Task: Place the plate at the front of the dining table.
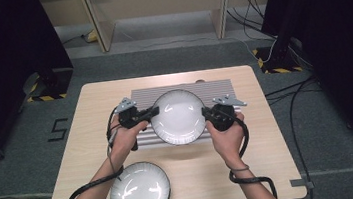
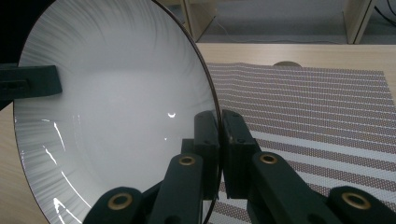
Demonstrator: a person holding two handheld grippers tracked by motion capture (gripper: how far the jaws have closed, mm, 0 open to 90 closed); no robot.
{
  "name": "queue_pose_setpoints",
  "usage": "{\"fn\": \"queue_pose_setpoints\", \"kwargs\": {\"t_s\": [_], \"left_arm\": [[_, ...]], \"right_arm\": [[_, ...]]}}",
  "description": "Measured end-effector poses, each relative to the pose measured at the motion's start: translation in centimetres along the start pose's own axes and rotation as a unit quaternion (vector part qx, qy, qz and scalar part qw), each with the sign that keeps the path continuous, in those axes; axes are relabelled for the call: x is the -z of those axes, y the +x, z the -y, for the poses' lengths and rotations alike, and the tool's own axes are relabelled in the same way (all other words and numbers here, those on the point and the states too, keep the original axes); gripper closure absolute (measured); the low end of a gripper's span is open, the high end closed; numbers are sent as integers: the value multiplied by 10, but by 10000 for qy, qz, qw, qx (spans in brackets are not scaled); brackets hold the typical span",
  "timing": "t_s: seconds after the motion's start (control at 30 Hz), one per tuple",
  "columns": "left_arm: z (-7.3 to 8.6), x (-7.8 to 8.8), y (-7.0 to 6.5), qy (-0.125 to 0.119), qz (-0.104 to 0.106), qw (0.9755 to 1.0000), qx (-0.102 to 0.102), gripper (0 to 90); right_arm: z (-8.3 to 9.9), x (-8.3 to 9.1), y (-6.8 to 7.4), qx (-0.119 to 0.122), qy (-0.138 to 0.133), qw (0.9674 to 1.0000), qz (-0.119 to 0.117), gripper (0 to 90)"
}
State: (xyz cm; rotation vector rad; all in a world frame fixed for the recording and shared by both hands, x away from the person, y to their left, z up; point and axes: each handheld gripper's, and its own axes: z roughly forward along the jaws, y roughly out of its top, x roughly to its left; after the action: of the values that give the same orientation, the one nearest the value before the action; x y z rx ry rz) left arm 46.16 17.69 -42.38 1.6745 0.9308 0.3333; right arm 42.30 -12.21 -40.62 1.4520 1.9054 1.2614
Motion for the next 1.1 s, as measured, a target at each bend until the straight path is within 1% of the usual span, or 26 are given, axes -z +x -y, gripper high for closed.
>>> {"fn": "queue_pose_setpoints", "kwargs": {"t_s": [0.37,0.5,0.77,0.83,1.0,1.1], "left_arm": [[-4,-13,5,39,-45,10000,30,830],[-4,-18,9,43,-88,9999,57,827],[-6,-27,13,58,-172,9998,19,823],[-6,-30,14,68,-192,9998,-27,823],[-6,-35,17,91,-216,9997,44,822],[-7,-37,18,115,-242,9996,48,821]], "right_arm": [[-4,-9,-7,39,0,10000,75,862],[-5,-13,-8,89,-2,9999,104,862],[-7,-22,-13,151,-46,9998,154,862],[-8,-24,-14,151,-47,9997,167,862],[-9,-29,-17,158,-21,9997,177,862],[-9,-31,-18,177,-27,9997,182,862]]}}
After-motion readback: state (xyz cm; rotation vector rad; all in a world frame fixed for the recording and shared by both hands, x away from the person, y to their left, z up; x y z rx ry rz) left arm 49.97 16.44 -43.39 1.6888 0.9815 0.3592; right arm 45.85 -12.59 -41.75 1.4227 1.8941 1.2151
